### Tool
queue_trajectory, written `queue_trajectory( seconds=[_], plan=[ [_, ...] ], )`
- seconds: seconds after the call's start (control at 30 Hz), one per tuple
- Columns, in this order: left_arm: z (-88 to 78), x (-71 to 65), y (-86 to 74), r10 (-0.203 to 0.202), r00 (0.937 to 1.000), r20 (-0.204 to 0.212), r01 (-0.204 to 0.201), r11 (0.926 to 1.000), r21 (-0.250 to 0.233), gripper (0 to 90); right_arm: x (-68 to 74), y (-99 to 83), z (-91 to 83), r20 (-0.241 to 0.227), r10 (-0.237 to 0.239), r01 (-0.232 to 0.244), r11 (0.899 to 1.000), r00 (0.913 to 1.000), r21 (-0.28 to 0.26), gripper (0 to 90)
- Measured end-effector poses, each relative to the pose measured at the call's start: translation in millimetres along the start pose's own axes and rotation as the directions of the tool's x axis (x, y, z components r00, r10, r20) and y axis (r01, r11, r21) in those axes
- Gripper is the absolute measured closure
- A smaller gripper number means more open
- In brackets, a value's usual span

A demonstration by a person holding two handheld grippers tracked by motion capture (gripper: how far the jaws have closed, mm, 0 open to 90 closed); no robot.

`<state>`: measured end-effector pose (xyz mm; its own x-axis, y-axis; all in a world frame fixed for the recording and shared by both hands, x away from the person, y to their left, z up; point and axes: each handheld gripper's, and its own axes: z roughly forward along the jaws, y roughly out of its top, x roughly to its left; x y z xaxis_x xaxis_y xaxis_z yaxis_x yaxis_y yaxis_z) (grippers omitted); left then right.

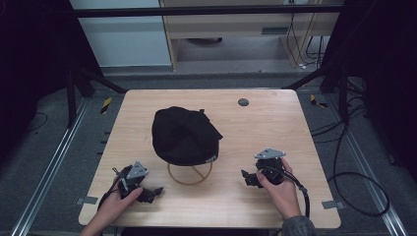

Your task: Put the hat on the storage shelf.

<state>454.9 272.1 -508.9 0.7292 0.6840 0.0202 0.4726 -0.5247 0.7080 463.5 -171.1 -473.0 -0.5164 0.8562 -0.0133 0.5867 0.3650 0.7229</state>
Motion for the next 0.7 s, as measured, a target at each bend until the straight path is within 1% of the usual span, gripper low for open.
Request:
queue_trajectory(
  seconds=[0.03,0.17,0.2,0.23,0.3,0.37,0.4,0.47,0.5,0.57,0.67,0.7],
  plan=[
    [0.0,-0.1,0.0,-0.001,1.0,0.0,0.001,1.0,0.0,0.0,2.7,-1.5,3.4,-0.005,-0.001,0.001,1.0,1.0,0.011,10.3],
    [0.0,0.0,0.0,0.0,1.0,0.0,0.0,1.0,0.0,0.0,3.9,-3.7,8.7,-0.016,-0.001,0.001,1.0,0.9999,0.016,10.1],
    [0.0,-0.1,0.0,-0.001,1.0,0.0,0.001,1.0,0.0,0.0,5.2,-4.0,10.2,-0.013,-0.003,0.003,1.0,0.9999,0.024,10.1],
    [0.0,-0.1,0.0,-0.001,1.0,0.0,0.001,1.0,0.0,0.0,7.6,-4.2,13.6,-0.018,-0.01,0.01,1.0,0.9998,0.018,10.1],
    [0.0,-0.1,0.0,-0.001,1.0,0.0,0.001,1.0,0.0,0.0,9.7,-3.4,17.2,-0.027,0.001,-0.001,1.0,0.9996,0.005,10.1],
    [0.0,-0.1,0.0,-0.001,1.0,0.0,0.001,1.0,0.0,0.0,11.2,-2.7,19.3,-0.028,0.005,-0.005,1.0,0.9996,0.003,10.1],
    [0.0,-0.1,0.0,-0.001,1.0,0.0,0.001,1.0,0.0,0.0,13.6,-1.1,25.0,-0.04,0.019,-0.019,1.0,0.999,0.004,9.8],
    [0.0,-0.1,0.0,-0.001,1.0,0.0,0.001,1.0,0.0,0.0,14.4,-0.1,28.1,-0.036,0.015,-0.015,1.0,0.9993,0.005,9.9],
    [0.0,-0.1,0.0,-0.001,1.0,0.0,0.001,1.0,0.0,0.0,15.2,1.4,33.6,-0.029,0.022,-0.022,1.0,0.9993,-0.003,9.9],
    [0.0,0.0,0.0,0.0,1.0,0.001,0.0,1.0,0.0,0.0,15.2,1.9,36.3,-0.033,0.029,-0.029,1.0,0.999,-0.009,9.9],
    [-0.1,0.1,-0.1,0.001,1.0,0.001,-0.001,1.0,0.0,0.0,15.5,2.5,42.5,-0.012,0.043,-0.043,0.999,0.999,-0.011,9.9],
    [0.0,0.1,-0.1,0.001,1.0,0.001,-0.001,1.0,0.0,0.0,15.4,2.5,43.3,-0.02,0.052,-0.053,0.999,0.9984,-0.014,9.9]
  ],
)
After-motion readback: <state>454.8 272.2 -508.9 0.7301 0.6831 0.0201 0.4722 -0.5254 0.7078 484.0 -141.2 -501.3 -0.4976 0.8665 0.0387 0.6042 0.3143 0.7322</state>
